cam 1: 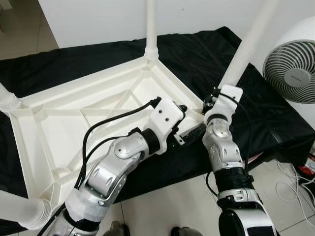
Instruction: Building children table
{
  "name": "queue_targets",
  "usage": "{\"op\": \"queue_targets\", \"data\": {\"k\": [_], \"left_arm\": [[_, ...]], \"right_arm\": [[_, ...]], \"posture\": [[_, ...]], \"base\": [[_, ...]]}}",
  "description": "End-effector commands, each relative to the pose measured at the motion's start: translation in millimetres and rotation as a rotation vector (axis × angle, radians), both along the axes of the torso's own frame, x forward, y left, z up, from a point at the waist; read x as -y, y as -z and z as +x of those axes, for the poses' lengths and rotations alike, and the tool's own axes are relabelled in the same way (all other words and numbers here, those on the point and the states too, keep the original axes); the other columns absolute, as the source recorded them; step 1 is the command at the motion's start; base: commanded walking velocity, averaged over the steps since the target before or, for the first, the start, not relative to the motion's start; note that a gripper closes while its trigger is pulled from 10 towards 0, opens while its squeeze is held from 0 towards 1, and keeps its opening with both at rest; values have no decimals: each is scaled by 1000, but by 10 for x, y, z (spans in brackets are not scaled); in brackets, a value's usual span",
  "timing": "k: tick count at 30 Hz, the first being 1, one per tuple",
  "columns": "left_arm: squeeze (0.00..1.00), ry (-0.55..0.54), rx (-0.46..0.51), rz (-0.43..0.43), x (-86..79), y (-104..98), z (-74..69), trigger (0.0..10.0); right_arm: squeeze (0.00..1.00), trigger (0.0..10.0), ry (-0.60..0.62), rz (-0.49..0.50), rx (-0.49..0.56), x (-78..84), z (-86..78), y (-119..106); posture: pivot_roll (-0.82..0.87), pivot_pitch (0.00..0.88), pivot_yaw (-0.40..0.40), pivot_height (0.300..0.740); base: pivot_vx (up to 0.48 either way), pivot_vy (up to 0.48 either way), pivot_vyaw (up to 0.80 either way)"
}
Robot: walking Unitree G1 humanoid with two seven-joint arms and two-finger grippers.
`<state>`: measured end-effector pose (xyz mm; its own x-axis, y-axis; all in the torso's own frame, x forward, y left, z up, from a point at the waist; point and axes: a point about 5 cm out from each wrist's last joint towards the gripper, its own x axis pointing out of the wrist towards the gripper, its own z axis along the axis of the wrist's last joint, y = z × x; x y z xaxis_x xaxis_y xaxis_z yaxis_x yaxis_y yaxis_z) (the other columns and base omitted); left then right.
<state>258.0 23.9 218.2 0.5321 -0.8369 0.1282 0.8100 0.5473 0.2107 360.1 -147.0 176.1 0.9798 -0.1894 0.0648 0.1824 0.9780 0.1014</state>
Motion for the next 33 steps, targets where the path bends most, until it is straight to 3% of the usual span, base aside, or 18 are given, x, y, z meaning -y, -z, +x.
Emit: {"op": "queue_targets", "data": {"k": [1, 6, 9, 10, 11, 15, 18, 21, 33], "left_arm": [[0, 28, -2, 12, 32, 26, -19, 10000], [0, 30, -3, 11, 39, 25, -24, 10000], [0, 36, -4, 8, 51, 26, -30, 10000], [0, 38, -4, 9, 55, 26, -31, 10000], [0, 39, -3, 9, 57, 24, -30, 10000], [0, 39, 0, 12, 56, 17, -20, 10000], [0, 39, 1, 14, 55, 17, -19, 10000], [0, 48, -7, 29, 70, 39, -34, 10000], [0, 19, -21, 35, 94, 91, 4, 10000]], "right_arm": [[1000, 10000, -73, -25, 35, 40, -5, 6], [1000, 10000, -104, -39, 76, 94, -2, -63], [1000, 10000, -130, -112, 137, 248, 8, -196], [663, 10000, -174, -134, 148, 303, 19, -238], [0, 10000, -209, -157, 157, 338, 23, -268], [0, 10000, -347, -211, 166, 387, 30, -292], [0, 10000, -378, -239, 157, 431, 36, -288], [0, 10000, -492, -325, 101, 570, 46, -256], [0, 10000, -647, -423, 55, 578, 71, -220]], "posture": [[-74, 106, 15, 740], [-74, 106, 15, 740], [-79, 103, 16, 740], [-79, 103, 16, 740], [-84, 104, 19, 740], [-83, 108, 23, 740], [-83, 109, 24, 740], [-76, 115, 20, 740], [-78, 123, 18, 740]], "base": [[0, 0, 0], [0, 0, 0], [0, 0, 0], [0, 0, 0], [0, 0, 0], [0, 0, 0], [0, 0, 0], [0, 0, 0], [0, 0, 0]]}}
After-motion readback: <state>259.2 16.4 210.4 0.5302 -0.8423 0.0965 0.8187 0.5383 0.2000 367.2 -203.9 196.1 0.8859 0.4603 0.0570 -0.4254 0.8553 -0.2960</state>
